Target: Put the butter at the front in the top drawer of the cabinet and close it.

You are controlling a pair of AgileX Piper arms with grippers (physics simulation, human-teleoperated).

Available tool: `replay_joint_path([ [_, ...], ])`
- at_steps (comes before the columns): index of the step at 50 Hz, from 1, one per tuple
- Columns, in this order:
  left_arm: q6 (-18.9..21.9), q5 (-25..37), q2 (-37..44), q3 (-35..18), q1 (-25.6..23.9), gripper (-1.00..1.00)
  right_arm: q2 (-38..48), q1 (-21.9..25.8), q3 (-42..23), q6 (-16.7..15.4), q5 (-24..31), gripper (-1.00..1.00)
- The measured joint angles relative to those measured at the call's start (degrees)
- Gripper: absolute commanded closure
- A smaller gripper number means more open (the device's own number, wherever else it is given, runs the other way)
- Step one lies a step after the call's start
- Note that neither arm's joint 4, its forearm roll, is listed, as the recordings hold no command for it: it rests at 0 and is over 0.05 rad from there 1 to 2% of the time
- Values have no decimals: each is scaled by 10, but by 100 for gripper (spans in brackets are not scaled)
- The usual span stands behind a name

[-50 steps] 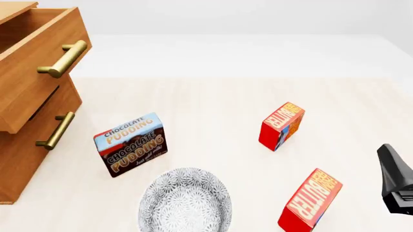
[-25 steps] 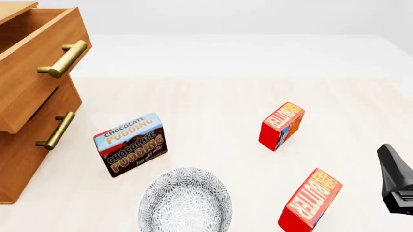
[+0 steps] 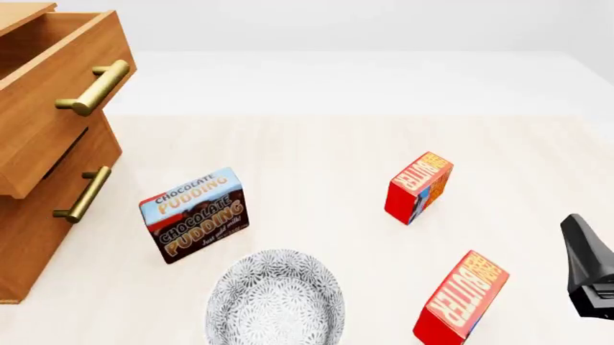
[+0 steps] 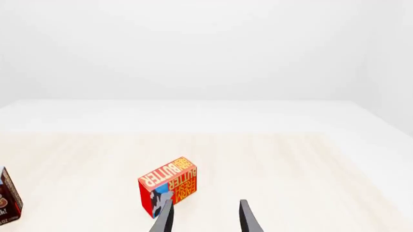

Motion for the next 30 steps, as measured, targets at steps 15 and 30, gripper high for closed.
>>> replay_joint_path([
  [15,-7,-32,55,-6,2,-100,0,0,0,0,0,-100],
  [30,-11,-76,102,14,2,-100,0,0,0,0,0,-100],
])
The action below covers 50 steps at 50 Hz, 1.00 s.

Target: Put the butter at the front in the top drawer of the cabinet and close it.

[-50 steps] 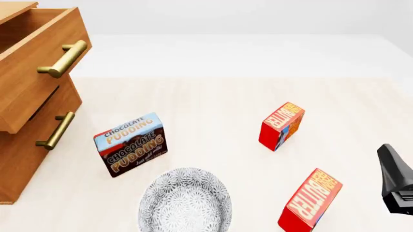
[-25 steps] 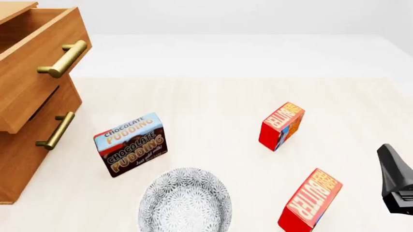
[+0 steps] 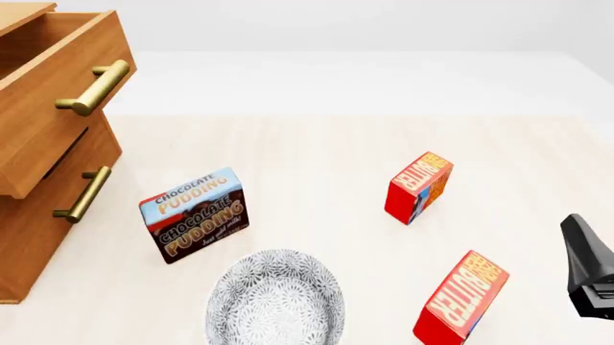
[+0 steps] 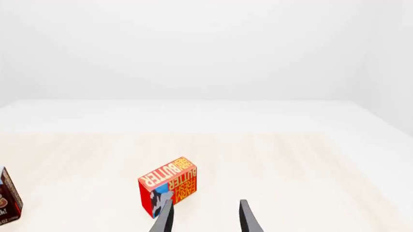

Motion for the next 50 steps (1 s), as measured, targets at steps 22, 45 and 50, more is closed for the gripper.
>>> replay_joint_path([
  [22,-7,-60,59,41,7,-100,0,0,0,0,0,-100],
  [45,-12,-94,91,77,17,-100,0,0,0,0,0,-100],
  [50,-11,-100,96,85,21,-100,0,0,0,0,0,-100],
])
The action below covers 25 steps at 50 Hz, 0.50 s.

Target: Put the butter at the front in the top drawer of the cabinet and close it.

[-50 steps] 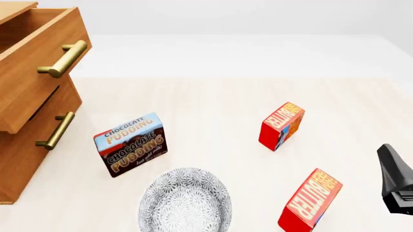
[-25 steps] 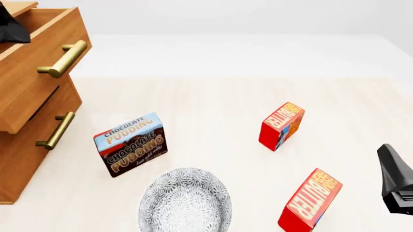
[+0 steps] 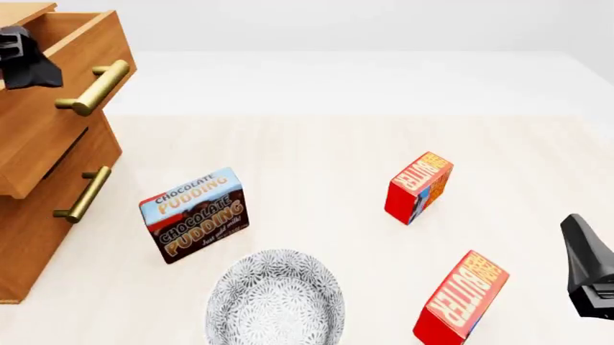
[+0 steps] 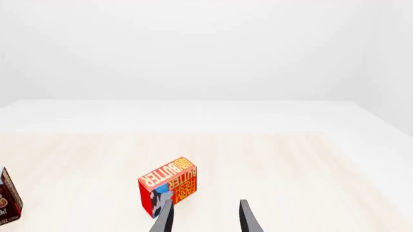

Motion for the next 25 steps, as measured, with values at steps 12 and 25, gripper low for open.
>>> replay_joint_path([
  [12,3,-14,13,15,1,-100,0,0,0,0,0,-100],
  [25,-4,-27,25,30,-22,-100,0,0,0,0,0,-100],
])
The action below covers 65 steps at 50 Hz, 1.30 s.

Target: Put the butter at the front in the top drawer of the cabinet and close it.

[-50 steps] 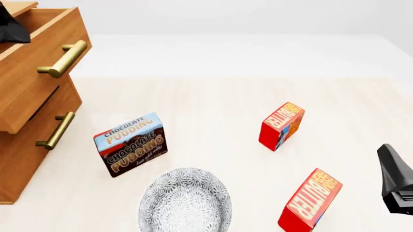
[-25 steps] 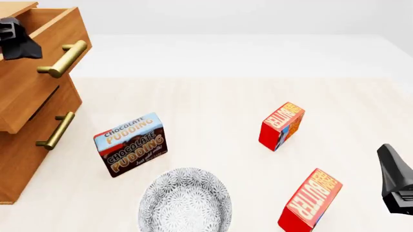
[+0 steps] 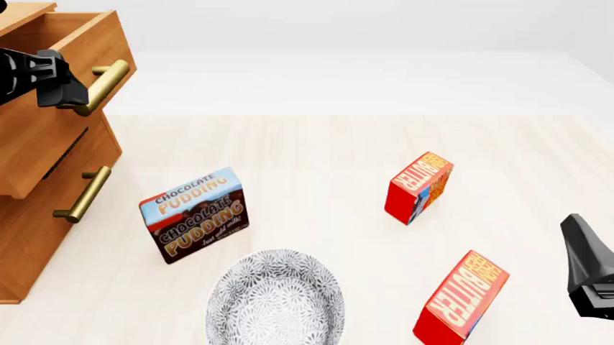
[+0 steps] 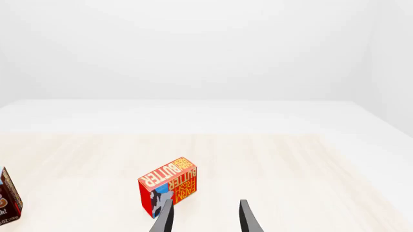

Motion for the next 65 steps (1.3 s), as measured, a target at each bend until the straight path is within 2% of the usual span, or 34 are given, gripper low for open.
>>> replay_joint_path([
  [65,-21,-8,43,-23,-107,-100,9,-1,1,0,-10,-100],
])
